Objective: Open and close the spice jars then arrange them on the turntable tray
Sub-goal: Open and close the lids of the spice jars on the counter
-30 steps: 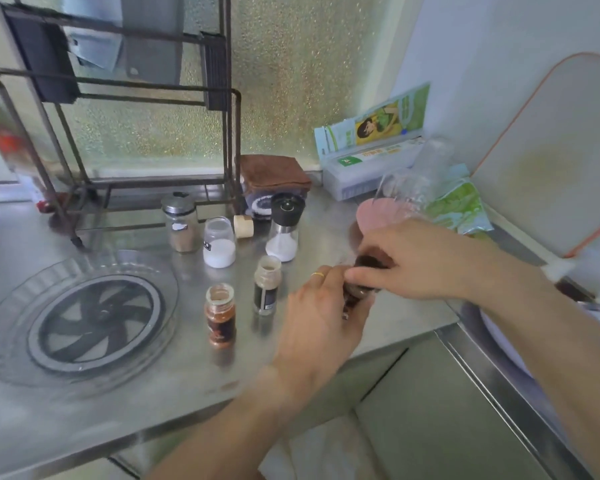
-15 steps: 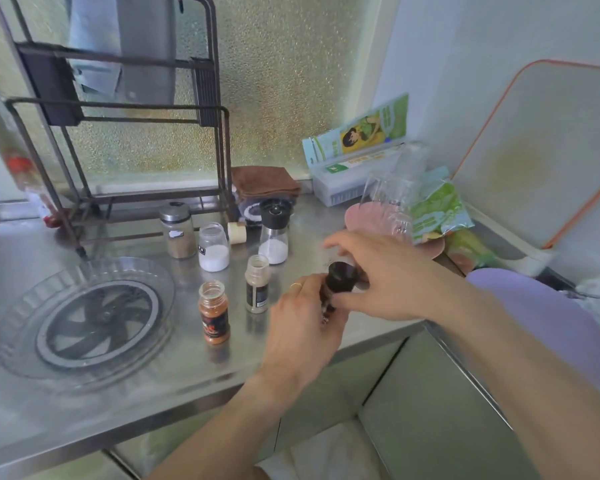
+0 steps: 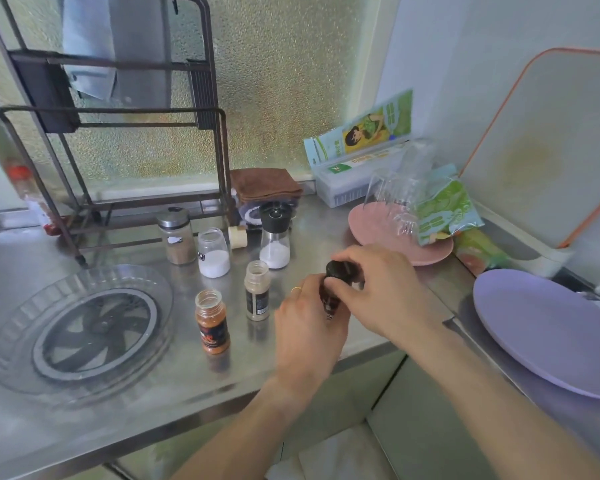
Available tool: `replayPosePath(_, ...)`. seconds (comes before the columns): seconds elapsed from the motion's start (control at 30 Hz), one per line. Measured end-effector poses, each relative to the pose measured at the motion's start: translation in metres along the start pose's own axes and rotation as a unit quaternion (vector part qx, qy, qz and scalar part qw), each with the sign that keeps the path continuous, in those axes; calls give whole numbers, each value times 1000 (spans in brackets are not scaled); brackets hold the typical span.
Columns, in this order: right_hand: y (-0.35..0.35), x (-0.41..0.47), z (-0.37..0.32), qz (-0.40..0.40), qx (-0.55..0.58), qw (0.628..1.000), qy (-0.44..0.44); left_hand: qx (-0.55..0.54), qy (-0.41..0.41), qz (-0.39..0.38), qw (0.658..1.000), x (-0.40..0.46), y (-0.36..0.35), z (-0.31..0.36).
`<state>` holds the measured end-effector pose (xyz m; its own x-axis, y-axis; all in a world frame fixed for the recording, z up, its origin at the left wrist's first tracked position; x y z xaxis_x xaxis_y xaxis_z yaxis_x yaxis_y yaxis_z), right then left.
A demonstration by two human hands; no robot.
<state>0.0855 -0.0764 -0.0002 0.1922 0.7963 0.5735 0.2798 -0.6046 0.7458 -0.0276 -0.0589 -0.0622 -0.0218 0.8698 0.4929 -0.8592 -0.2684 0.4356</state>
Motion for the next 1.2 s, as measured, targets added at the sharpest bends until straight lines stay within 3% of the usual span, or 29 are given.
replayPosePath(0.3,-53,11,31,44,37,997,-43,36,69,11,997,26,-31,-17)
replayPosePath(0.43,-45,16,52,46,135,984,-105,42,72,-25,996,22,-40,-31)
replayPosePath(0.5,-41,21,82,41,31,993,-109,57,64,-52,995,16,-43,-37)
replayPosePath(0.57,-54,18,108,-58,-109,987,-103,61,45,-57,996,11,-38,-36)
replayPosePath(0.63,-70,9,118,-136,-150,975,-93,65,29,-46,996,6,-26,-30)
replayPosePath(0.7,-77,5,118,-148,-156,974,-79,58,18,-26,998,3,-9,-22)
replayPosePath(0.9,-63,9,110,-91,-120,983,-107,63,-58,31,996,10,45,1)
replayPosePath(1.03,-14,30,84,37,-58,992,-110,114,-115,96,982,33,91,19)
replayPosePath(1.1,12,41,58,82,-6,992,-94,181,-107,63,976,53,103,14)
replayPosePath(1.2,29,51,12,84,76,991,-75,275,-50,-92,956,79,95,-9)
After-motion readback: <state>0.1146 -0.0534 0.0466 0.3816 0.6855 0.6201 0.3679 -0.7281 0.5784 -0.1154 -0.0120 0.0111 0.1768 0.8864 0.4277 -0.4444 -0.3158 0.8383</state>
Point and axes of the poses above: each hand's wrist, its own x-axis towards the middle knuckle, its own y-axis out of the back of the hand, z = x × y, the point moved 6 cm from there along x, towards the middle knuckle, and after that the axes turned 11 degrees about z, right-handed, at the moved point
